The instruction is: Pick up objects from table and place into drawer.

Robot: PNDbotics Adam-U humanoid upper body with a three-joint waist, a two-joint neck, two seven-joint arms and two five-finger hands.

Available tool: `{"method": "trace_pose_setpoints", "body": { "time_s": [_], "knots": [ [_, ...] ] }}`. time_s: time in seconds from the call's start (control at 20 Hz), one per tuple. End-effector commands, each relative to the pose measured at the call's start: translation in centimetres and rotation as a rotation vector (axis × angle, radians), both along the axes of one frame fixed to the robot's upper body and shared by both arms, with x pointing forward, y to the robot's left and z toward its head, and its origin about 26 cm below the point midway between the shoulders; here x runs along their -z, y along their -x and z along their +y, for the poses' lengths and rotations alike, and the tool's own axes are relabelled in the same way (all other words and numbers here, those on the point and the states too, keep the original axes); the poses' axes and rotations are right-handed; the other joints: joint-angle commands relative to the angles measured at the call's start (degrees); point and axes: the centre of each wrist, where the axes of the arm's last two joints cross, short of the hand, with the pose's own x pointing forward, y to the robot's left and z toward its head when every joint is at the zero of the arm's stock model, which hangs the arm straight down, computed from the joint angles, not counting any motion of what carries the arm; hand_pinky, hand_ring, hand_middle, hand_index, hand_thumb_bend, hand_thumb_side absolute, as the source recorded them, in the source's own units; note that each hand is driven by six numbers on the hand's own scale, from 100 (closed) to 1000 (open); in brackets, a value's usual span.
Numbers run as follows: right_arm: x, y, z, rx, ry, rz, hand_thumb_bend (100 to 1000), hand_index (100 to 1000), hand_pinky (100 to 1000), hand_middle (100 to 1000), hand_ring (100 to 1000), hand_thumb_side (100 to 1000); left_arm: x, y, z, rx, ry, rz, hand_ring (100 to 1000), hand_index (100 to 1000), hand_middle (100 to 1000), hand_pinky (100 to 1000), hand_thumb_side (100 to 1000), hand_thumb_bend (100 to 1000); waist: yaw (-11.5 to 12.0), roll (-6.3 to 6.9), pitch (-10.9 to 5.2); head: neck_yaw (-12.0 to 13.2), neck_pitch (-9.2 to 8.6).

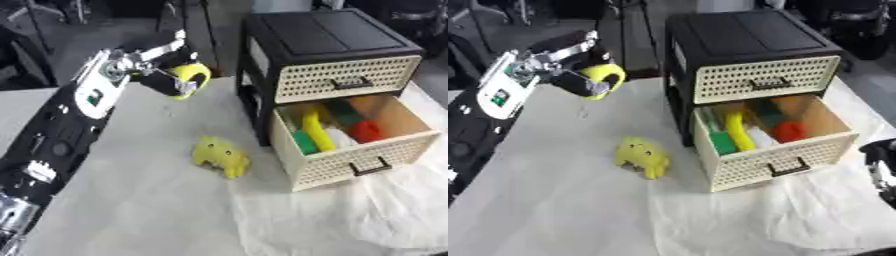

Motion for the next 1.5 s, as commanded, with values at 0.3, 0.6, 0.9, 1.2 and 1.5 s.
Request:
{"method": "trace_pose_setpoints", "body": {
  "time_s": [0.3, 0.6, 0.9, 1.2, 1.5],
  "knots": [
    [-1.4, -0.6, 0.7, -0.046, 0.008, -0.034, 100, 656, 194, 370, 327, 1000, -3.7, 1.6, -4.4, 0.215, 0.078, 0.008, 100, 346, 100, 100, 239, 100, -1.5, 0.09, -0.4, 0.6, 0.19],
    [-1.5, -0.8, 0.9, -0.053, 0.006, -0.037, 100, 654, 195, 370, 327, 1000, -4.5, 3.0, -6.2, 0.316, 0.099, 0.049, 100, 349, 100, 100, 259, 100, -2.1, 0.17, -0.39, 0.8, 0.37],
    [-1.6, -1.1, 1.7, -0.087, 0.005, -0.035, 100, 652, 195, 372, 328, 1000, -3.5, 3.2, -7.9, 0.386, 0.055, 0.119, 100, 361, 100, 100, 264, 100, -3.5, 0.42, -0.4, 1.5, 0.24],
    [-2.1, -1.6, 3.2, -0.145, -0.004, -0.043, 100, 651, 195, 373, 328, 1000, -2.8, 2.9, -8.5, 0.409, 0.012, 0.147, 105, 375, 104, 100, 262, 100, -5.8, 0.81, 0.1, 2.9, -0.14],
    [-3.0, -2.3, 5.5, -0.229, -0.015, -0.069, 100, 649, 195, 374, 330, 1000, -2.1, 1.5, -7.5, 0.299, -0.018, 0.112, 141, 403, 135, 100, 255, 100, -9.1, 1.71, 1.41, 5.5, -1.3]
  ]
}}
